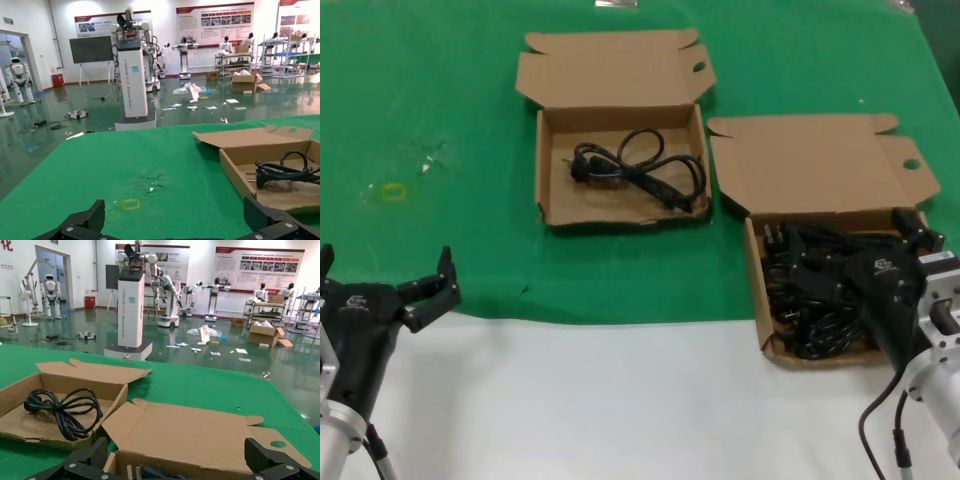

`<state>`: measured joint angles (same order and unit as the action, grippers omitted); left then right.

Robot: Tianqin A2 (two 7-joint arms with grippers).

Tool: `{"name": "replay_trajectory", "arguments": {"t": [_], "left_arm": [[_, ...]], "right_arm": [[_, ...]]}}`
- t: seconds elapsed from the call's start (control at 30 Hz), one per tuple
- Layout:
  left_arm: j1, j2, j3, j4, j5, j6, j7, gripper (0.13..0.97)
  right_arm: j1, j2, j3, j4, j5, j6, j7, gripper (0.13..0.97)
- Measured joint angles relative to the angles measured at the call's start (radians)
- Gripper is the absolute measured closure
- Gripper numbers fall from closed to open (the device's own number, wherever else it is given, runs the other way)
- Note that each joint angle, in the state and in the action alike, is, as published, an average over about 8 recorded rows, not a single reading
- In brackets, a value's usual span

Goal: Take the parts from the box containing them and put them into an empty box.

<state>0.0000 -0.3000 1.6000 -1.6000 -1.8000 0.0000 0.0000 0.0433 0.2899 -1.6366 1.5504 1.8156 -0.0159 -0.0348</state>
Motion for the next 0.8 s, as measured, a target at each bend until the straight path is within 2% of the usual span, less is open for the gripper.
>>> {"name": "replay_trajectory", "arguments": {"t": [0.8], "left_arm": [[0.000,0.000,0.000,0.000,0.000,0.000,0.000,0.132]], "right_arm": [[0.000,0.000,0.000,0.000,0.000,0.000,0.000,0.129]]}}
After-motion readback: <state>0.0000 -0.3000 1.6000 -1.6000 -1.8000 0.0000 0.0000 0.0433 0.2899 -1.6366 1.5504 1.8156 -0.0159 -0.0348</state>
